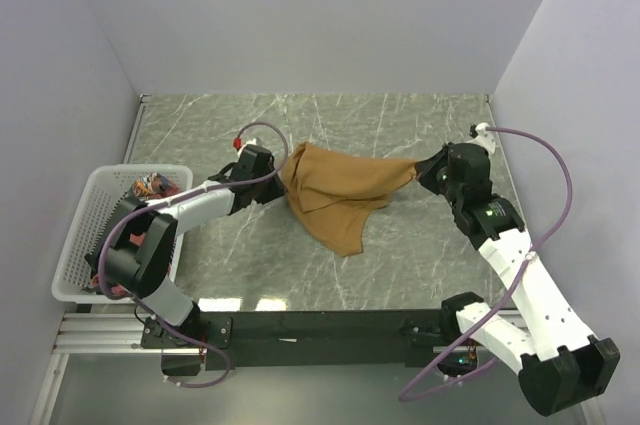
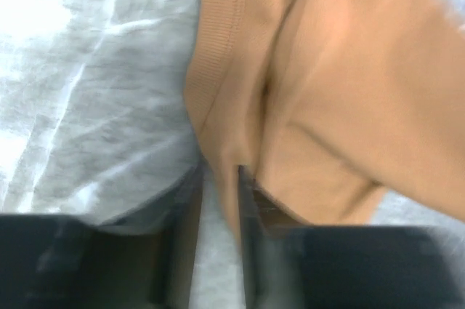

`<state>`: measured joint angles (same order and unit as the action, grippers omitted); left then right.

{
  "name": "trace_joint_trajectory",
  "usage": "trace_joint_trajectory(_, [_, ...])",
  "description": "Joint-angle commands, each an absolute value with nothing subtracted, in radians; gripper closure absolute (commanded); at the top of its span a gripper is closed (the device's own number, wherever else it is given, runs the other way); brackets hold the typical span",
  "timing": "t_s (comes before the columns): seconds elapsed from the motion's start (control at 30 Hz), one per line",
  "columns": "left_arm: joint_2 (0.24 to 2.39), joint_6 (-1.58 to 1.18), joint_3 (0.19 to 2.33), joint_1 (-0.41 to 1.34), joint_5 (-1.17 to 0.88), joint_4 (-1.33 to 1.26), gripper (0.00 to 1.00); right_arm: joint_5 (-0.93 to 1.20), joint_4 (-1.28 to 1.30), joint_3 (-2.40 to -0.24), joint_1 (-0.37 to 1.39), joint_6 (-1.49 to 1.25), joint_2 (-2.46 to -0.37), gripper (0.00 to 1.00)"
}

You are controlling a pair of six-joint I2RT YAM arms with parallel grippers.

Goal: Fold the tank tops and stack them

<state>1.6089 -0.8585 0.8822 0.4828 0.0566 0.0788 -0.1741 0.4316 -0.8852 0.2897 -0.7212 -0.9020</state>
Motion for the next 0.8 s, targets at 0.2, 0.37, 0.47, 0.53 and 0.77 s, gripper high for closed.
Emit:
trace_joint_trajectory(0.2, [1.629, -0.933, 1.063, 0.652, 0.159, 0.173, 0.63, -0.121, 0.388, -0.946, 0.224, -0.680, -0.976, 1.00])
trace_joint_trajectory(0.37, [1.713, -0.969, 1.104, 0.689, 0.247, 0.224, 0.66, -0.100, 0.377, -0.950, 0.201, -0.672, -0.996, 1.00])
trace_joint_trajectory(0.47, [1.750, -0.991, 1.117, 0.704, 0.310, 0.253, 0.66, -0.086, 0.371, -0.948, 0.183, -0.669, -0.999, 1.00])
trace_joint_trajectory(0.53, [1.758, -1.003, 1.112, 0.709, 0.340, 0.268, 0.64, -0.078, 0.368, -0.946, 0.176, -0.664, -1.000, 1.00])
trace_joint_trajectory(0.77, [1.789, -1.002, 1.101, 0.710, 0.319, 0.250, 0.63, -0.058, 0.351, -0.925, 0.158, -0.663, -1.000, 1.00])
